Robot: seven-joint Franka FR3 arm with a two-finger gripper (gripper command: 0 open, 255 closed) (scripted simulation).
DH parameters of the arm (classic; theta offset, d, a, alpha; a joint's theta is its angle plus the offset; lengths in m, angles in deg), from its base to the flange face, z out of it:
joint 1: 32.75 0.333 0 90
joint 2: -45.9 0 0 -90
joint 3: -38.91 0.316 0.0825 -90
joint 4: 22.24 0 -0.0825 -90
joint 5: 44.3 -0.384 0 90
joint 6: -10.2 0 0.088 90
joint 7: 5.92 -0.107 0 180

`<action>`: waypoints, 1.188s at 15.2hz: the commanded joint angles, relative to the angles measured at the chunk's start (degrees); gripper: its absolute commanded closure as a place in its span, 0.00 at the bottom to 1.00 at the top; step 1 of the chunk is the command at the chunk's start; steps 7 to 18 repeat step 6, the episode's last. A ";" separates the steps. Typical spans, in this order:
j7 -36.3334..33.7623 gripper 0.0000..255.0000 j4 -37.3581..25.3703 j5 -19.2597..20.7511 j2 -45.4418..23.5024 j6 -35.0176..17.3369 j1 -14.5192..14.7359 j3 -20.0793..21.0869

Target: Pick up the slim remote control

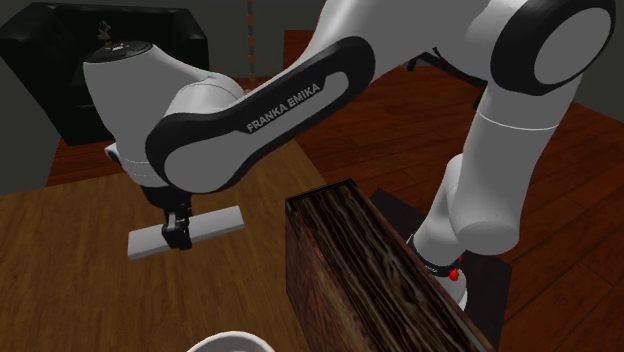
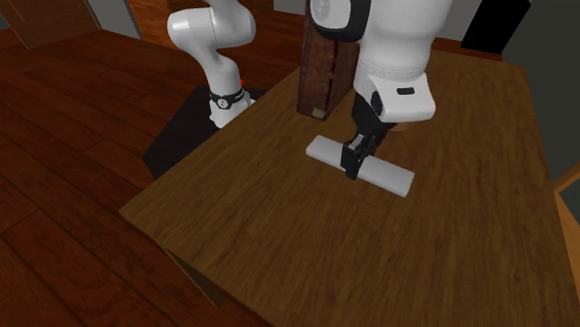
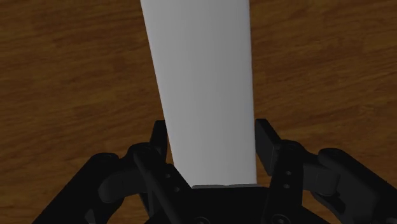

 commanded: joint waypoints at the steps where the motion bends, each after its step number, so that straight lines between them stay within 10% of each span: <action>1: 0.21 1.00 -0.79 -0.39 0.72 1.46 -0.07 0.12; 18: 0.52 1.00 -2.13 -0.89 1.67 3.66 -0.18 0.23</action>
